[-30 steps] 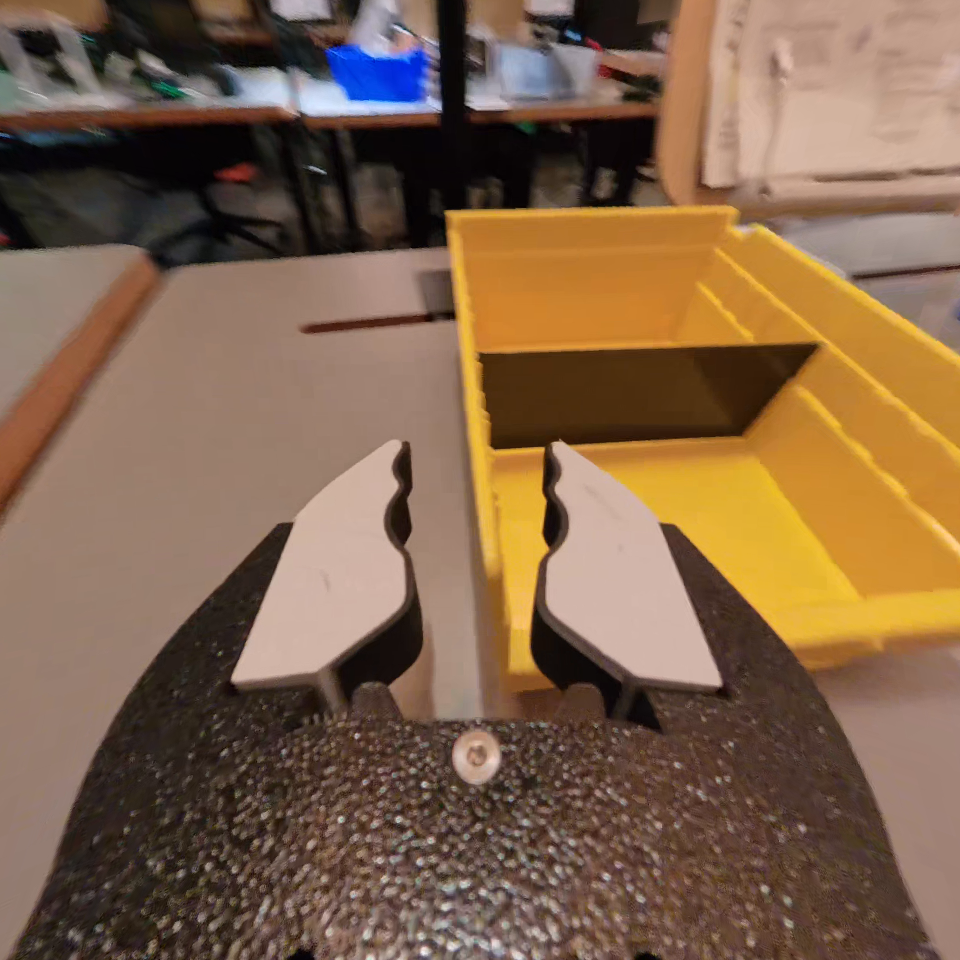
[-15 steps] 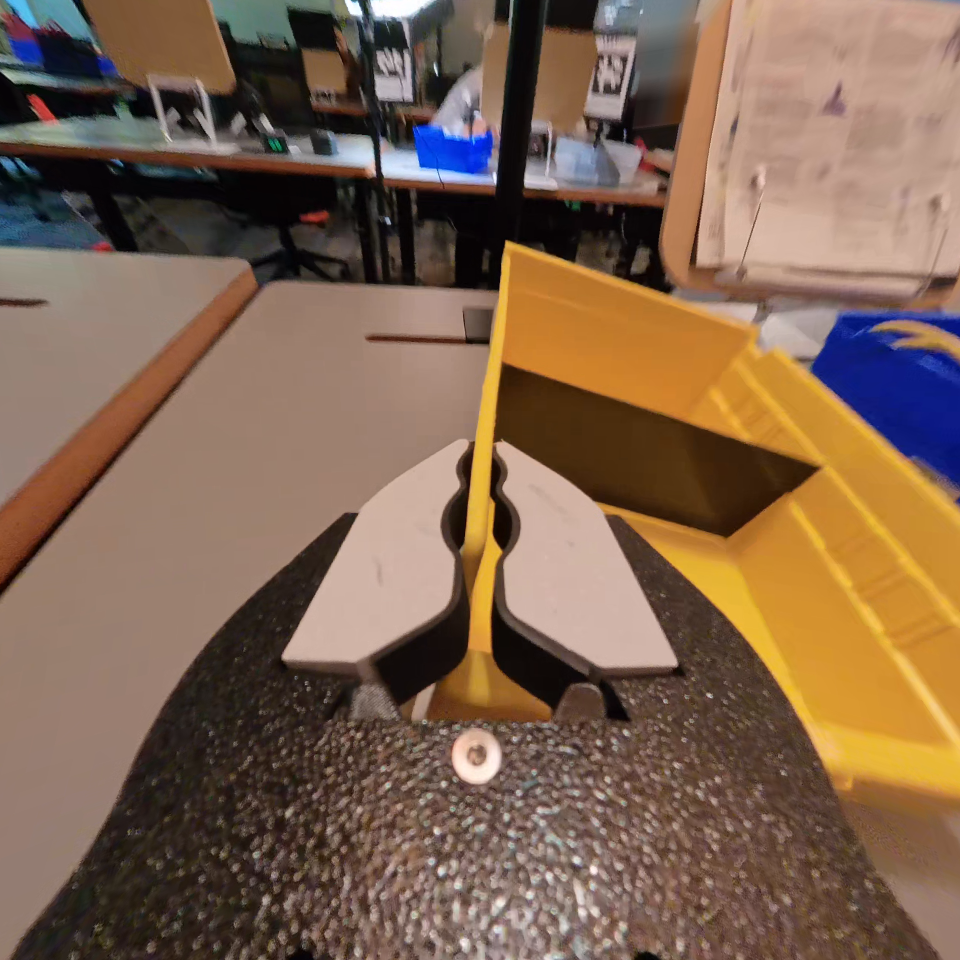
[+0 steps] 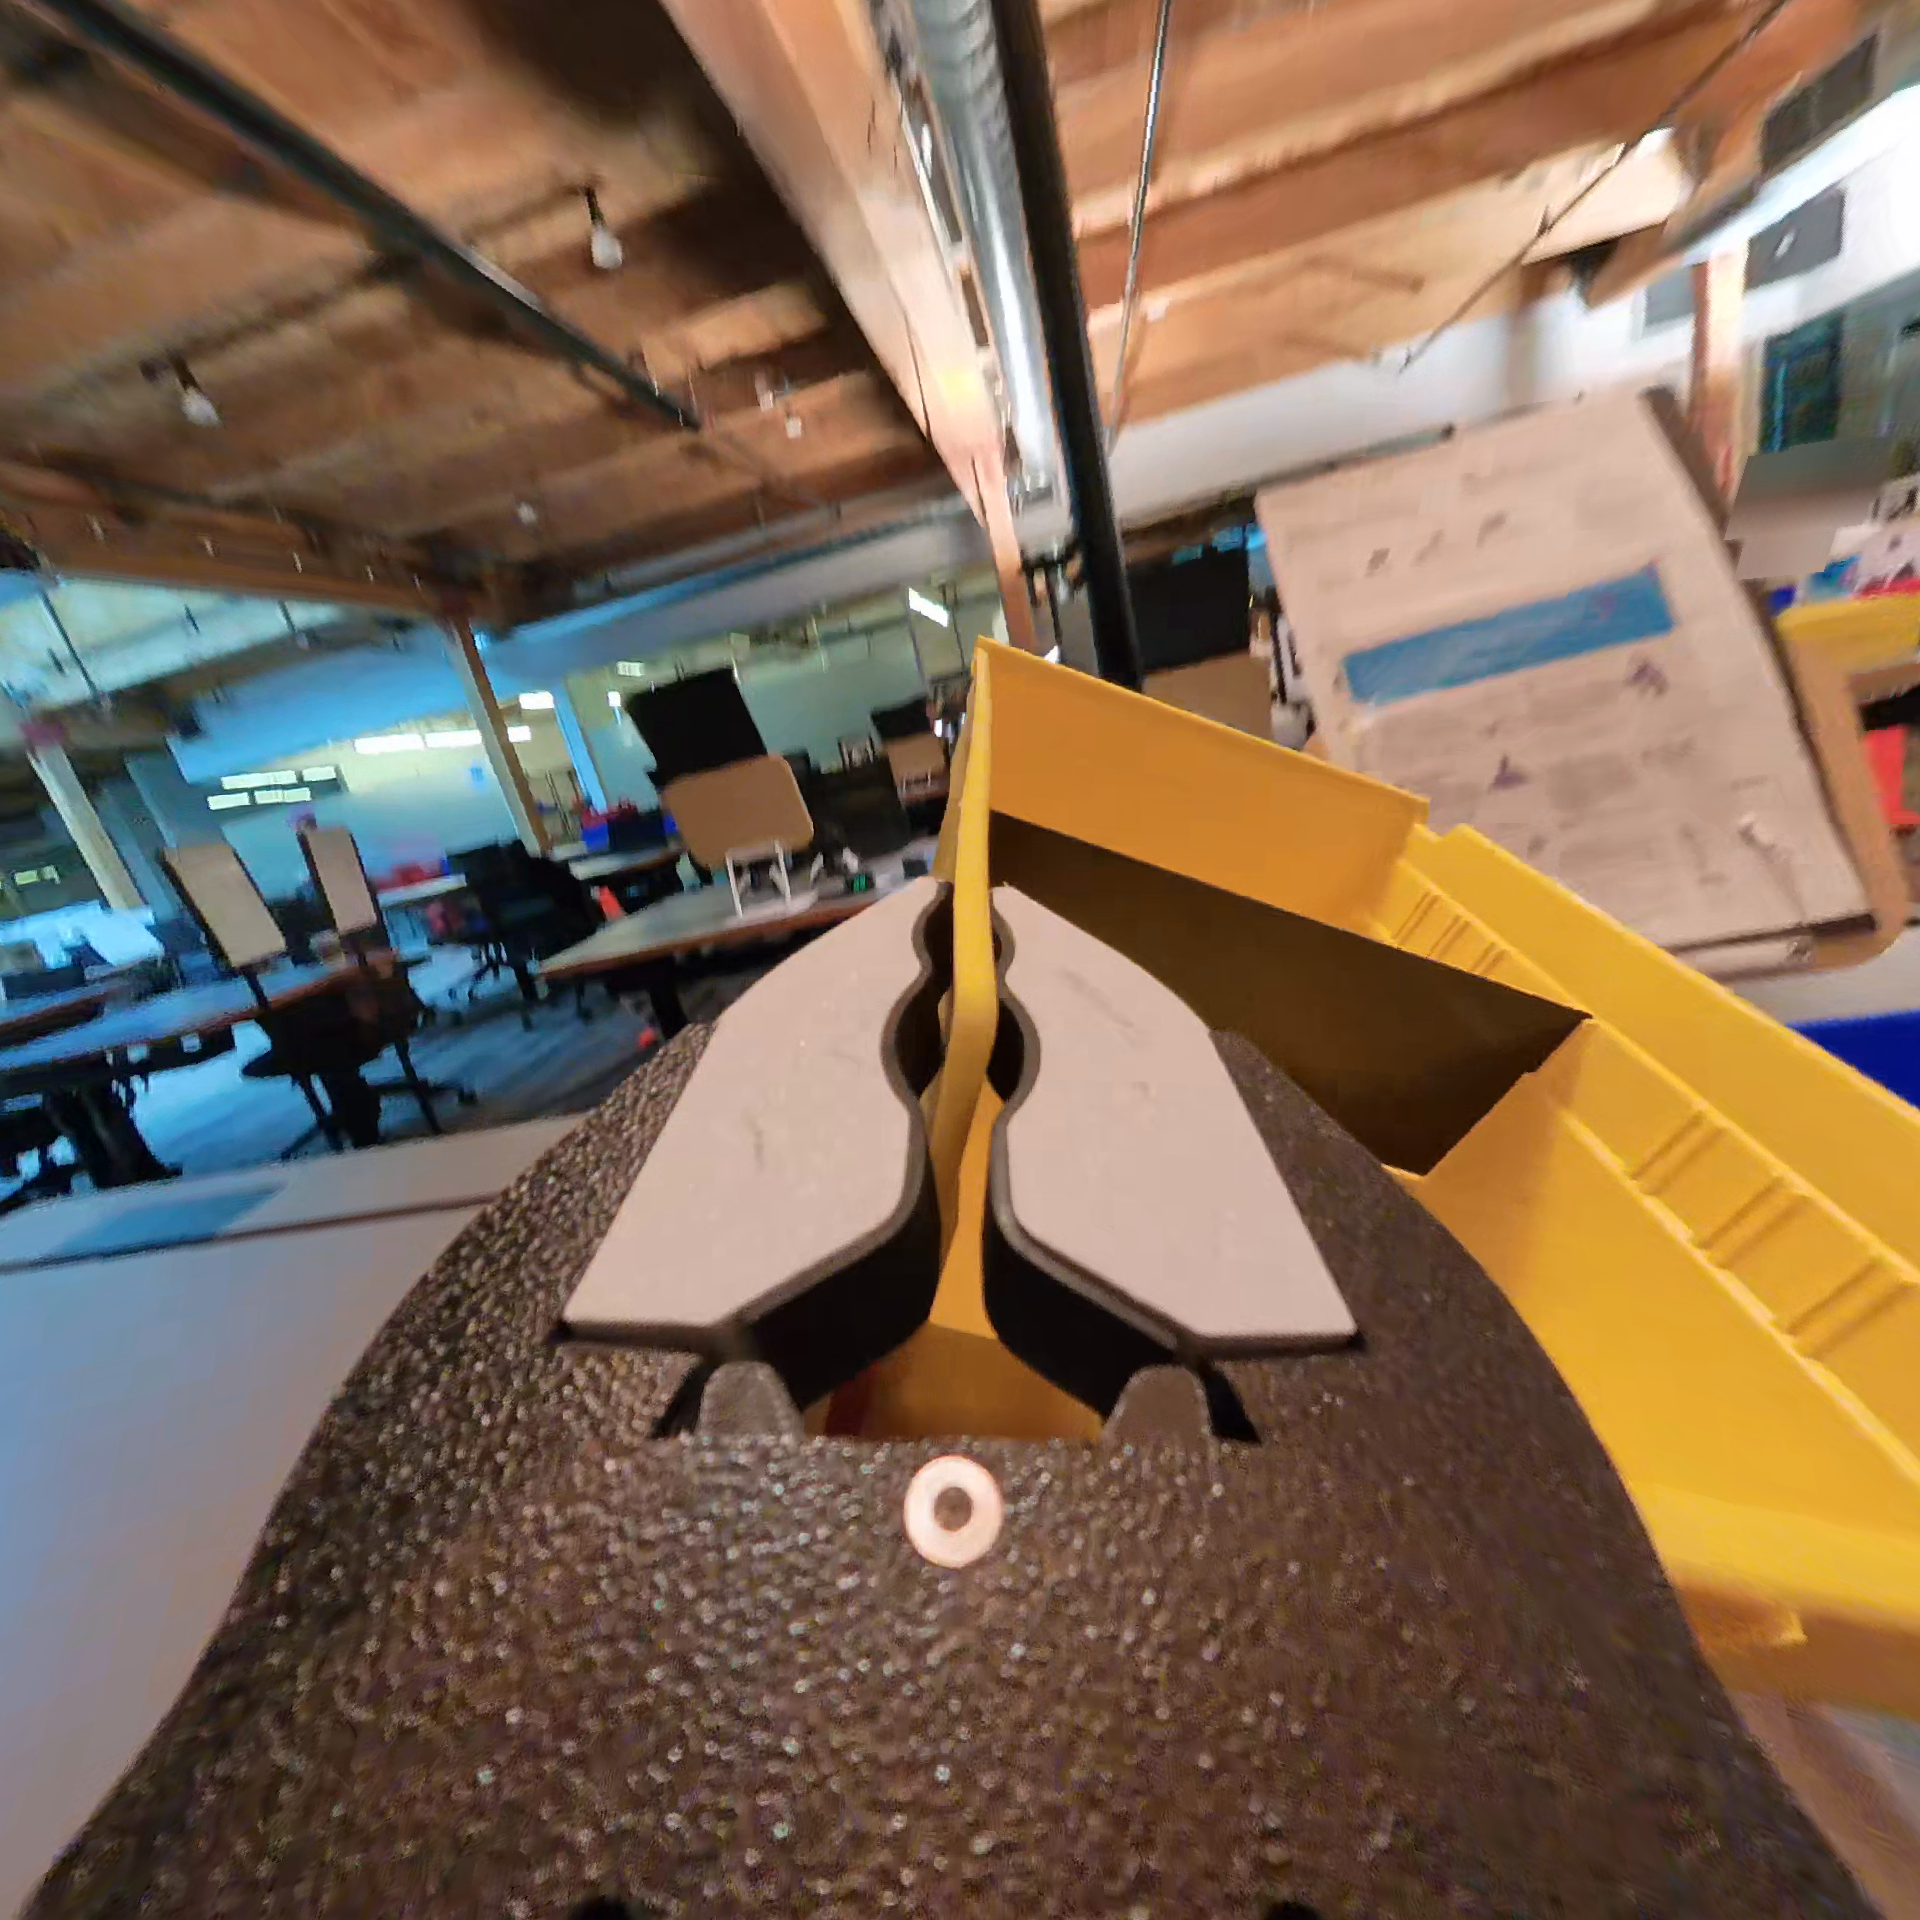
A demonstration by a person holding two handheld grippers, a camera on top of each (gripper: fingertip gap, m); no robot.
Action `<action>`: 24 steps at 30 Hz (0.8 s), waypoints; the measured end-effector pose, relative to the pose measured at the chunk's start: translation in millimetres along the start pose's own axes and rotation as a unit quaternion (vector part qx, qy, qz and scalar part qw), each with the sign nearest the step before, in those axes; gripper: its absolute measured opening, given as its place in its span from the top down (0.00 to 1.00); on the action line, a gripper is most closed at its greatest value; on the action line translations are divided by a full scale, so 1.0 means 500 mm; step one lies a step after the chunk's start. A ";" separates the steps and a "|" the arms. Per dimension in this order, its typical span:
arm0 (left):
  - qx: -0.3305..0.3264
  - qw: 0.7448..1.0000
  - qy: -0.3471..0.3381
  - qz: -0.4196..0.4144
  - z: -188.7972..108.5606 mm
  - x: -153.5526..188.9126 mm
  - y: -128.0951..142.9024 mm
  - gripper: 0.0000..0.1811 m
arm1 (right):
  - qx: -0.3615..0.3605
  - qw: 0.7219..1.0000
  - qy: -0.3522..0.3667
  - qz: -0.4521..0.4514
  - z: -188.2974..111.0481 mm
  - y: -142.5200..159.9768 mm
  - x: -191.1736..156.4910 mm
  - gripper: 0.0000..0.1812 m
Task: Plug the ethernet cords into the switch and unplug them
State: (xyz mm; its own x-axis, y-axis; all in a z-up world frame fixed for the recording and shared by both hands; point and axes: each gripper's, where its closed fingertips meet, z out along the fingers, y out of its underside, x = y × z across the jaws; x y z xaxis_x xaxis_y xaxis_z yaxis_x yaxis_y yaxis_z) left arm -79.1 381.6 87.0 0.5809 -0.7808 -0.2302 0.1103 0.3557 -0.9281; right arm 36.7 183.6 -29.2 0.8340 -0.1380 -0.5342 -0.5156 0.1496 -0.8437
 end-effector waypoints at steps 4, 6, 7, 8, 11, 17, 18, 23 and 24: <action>0.074 0.997 0.009 0.032 -0.045 0.084 -0.097 0.99 | 0.032 0.994 -0.070 0.073 -0.005 -0.035 -0.026 0.55; 0.099 0.993 0.020 0.055 -0.056 0.137 -0.125 0.99 | 0.045 0.993 -0.086 0.064 -0.010 -0.041 -0.037 0.55; 0.110 0.991 0.025 0.069 -0.059 0.163 -0.135 0.99 | 0.045 0.993 -0.092 0.062 -0.013 -0.040 -0.040 0.57; 0.119 0.989 0.032 0.076 -0.063 0.189 -0.142 0.99 | 0.044 0.993 -0.098 0.058 -0.016 -0.039 -0.042 0.61; 0.156 0.983 0.049 0.086 -0.079 0.257 -0.162 0.98 | 0.035 0.999 -0.031 0.013 -0.024 -0.032 0.013 0.75; 0.247 0.949 0.091 0.172 -0.132 0.419 -0.190 0.94 | 0.082 0.995 0.064 -0.013 -0.070 -0.076 0.143 0.97; 0.249 0.945 0.113 0.180 -0.138 0.450 -0.187 0.92 | 0.095 0.994 0.052 0.018 -0.082 -0.090 0.162 0.97; 0.221 0.933 0.227 0.170 -0.150 0.566 -0.143 0.74 | 0.168 0.980 0.084 0.068 -0.177 -0.186 0.288 0.97; 0.233 0.930 0.233 0.160 -0.156 0.572 -0.143 0.72 | 0.178 0.977 0.109 0.045 -0.203 -0.208 0.312 0.97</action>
State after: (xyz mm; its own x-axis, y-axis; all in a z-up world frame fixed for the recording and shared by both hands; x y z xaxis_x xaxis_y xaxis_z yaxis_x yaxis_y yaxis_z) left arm 16.3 92.7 64.6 0.2428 -0.6957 -0.6760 0.3923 0.7078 -0.5875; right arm 200.3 47.1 -30.3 0.7067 -0.3081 -0.6369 -0.4515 0.4967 -0.7412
